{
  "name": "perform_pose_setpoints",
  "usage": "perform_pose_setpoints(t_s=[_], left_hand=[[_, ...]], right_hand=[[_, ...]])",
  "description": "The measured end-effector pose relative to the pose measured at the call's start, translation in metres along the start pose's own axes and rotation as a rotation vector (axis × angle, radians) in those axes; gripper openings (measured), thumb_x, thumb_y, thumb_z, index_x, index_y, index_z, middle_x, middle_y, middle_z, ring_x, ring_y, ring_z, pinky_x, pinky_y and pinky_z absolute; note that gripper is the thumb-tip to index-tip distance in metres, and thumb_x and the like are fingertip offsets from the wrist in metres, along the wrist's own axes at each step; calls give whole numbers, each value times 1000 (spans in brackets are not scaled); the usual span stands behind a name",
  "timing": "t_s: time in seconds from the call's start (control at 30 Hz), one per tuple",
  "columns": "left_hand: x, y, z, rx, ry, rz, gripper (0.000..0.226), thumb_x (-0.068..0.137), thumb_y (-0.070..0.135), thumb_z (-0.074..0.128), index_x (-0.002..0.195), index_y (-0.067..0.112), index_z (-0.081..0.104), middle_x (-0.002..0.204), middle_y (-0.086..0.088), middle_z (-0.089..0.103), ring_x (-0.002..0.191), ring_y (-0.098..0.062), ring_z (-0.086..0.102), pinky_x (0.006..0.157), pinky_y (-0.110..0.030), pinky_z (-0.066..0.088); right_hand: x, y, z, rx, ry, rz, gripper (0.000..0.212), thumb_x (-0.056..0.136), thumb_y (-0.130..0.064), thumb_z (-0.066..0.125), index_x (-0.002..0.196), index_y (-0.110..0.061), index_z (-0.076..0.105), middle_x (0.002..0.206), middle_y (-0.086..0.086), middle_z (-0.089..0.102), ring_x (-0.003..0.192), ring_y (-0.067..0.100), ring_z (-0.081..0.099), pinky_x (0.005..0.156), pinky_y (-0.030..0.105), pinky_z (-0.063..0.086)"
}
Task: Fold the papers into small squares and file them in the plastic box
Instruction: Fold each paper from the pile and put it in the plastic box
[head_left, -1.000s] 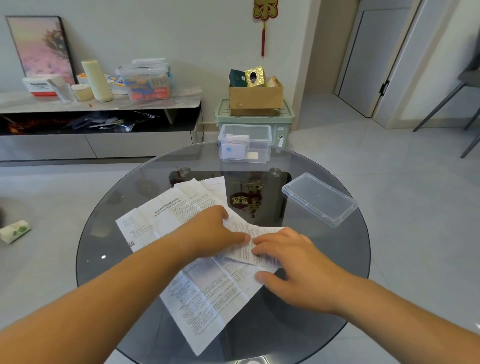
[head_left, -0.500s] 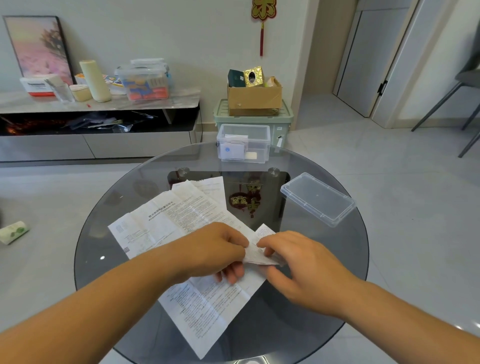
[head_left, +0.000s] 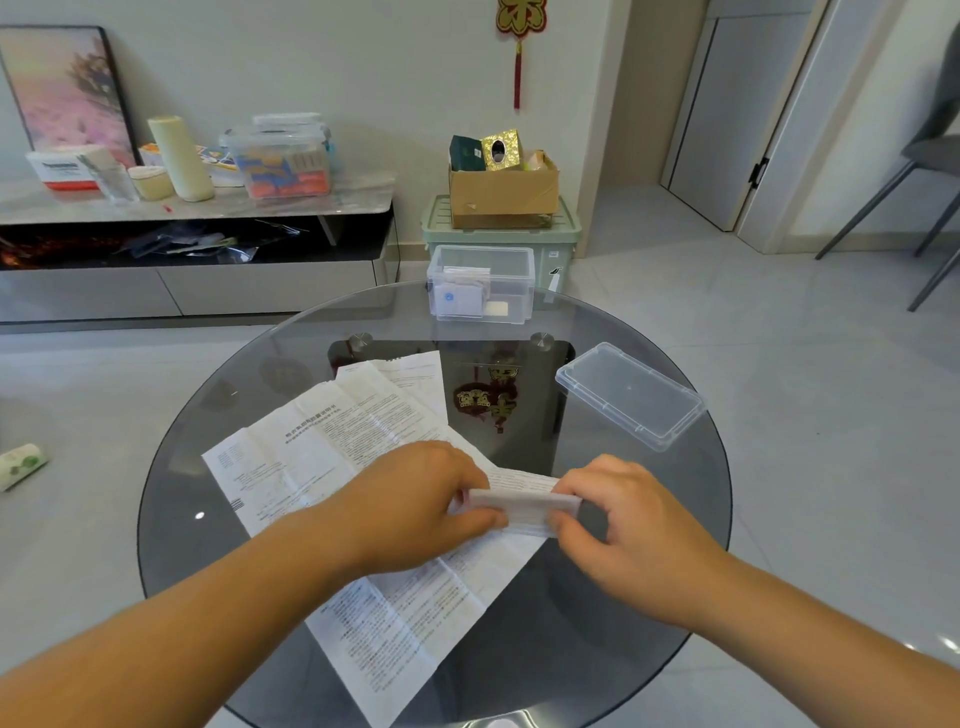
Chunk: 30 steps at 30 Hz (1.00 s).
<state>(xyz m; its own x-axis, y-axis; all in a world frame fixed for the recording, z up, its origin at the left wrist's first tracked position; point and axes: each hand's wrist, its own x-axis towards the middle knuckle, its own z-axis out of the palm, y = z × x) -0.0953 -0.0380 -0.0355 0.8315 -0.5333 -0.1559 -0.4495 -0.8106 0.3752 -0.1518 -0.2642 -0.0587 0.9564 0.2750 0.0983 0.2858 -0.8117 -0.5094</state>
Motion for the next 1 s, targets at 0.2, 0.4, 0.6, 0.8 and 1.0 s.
perform_pose_setpoints(t_s=[0.2,0.4,0.6,0.8,1.0], left_hand=[[15,5,16,-22,64,-101,42,86,65,63,117,37,65,108,17,67,87,-8,66,78,-20,58],[28,8,21,-47,125,-208,52,75,64,76,102,35,44,103,13,59,85,-11,60,81,-25,58],[29,8,17,-30,53,-176,51,79,62,73,113,42,40,110,11,52,97,-13,56,92,-31,55],[28,11,9,-116,8,-216,46,80,49,79,112,39,48,104,11,57,82,-12,62,81,-22,56],[23,15,1,-94,-8,-207,49,82,43,80,125,40,58,104,14,55,88,-12,62,90,-28,55]], right_hand=[[12,-1,-2,-53,4,164,36,91,-53,62,122,-41,48,91,-24,51,101,6,47,89,25,38],[21,4,-2,-140,-22,184,67,84,-66,61,142,-43,34,107,-17,47,111,12,38,98,36,29],[22,3,-3,-181,-91,171,60,86,-68,56,140,-49,39,111,-14,41,113,11,31,94,33,24],[28,3,-18,-160,-196,248,66,85,-57,67,143,-53,34,119,-11,44,124,16,33,108,42,27],[29,10,-23,-71,-224,250,70,83,-45,76,141,-53,37,118,-14,48,125,14,38,111,41,31]])
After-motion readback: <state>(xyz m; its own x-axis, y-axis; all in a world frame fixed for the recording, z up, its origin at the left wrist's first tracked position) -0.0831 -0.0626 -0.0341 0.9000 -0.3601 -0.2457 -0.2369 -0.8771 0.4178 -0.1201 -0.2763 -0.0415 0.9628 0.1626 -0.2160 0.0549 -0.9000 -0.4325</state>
